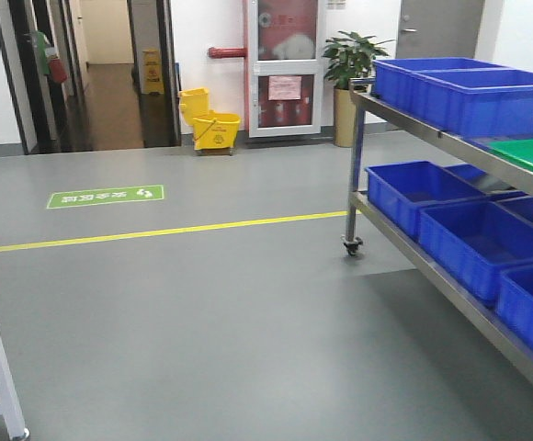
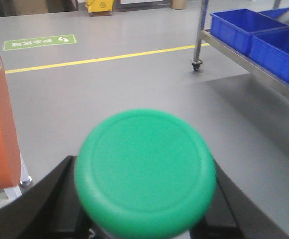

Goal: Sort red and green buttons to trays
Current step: 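Drive the base to the shelf with green and red trays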

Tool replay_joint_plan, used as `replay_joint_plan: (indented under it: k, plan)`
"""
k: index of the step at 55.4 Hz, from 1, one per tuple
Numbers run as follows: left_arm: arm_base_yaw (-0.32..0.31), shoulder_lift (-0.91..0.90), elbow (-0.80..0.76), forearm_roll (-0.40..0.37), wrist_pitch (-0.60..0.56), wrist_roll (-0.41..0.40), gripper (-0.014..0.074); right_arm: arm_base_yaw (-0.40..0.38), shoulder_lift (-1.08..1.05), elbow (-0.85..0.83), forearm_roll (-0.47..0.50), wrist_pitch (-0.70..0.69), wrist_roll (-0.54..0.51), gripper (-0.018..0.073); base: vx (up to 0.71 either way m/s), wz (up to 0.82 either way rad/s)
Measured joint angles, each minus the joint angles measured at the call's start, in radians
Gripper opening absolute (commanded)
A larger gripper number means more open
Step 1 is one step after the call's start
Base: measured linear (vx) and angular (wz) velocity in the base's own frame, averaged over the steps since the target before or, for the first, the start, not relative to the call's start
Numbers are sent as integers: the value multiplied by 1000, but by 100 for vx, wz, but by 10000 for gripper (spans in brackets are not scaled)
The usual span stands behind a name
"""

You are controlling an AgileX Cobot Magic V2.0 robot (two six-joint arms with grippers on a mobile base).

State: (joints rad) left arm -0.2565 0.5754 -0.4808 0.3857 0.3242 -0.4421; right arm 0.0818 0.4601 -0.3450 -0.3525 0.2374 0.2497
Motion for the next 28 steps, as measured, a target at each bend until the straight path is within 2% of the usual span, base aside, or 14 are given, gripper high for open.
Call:
replay_joint_plan:
  k: [28]
  plan:
    - [0, 0, 2, 0, 4, 0, -1, 0, 0, 0, 0, 2, 0, -9, 64, 16]
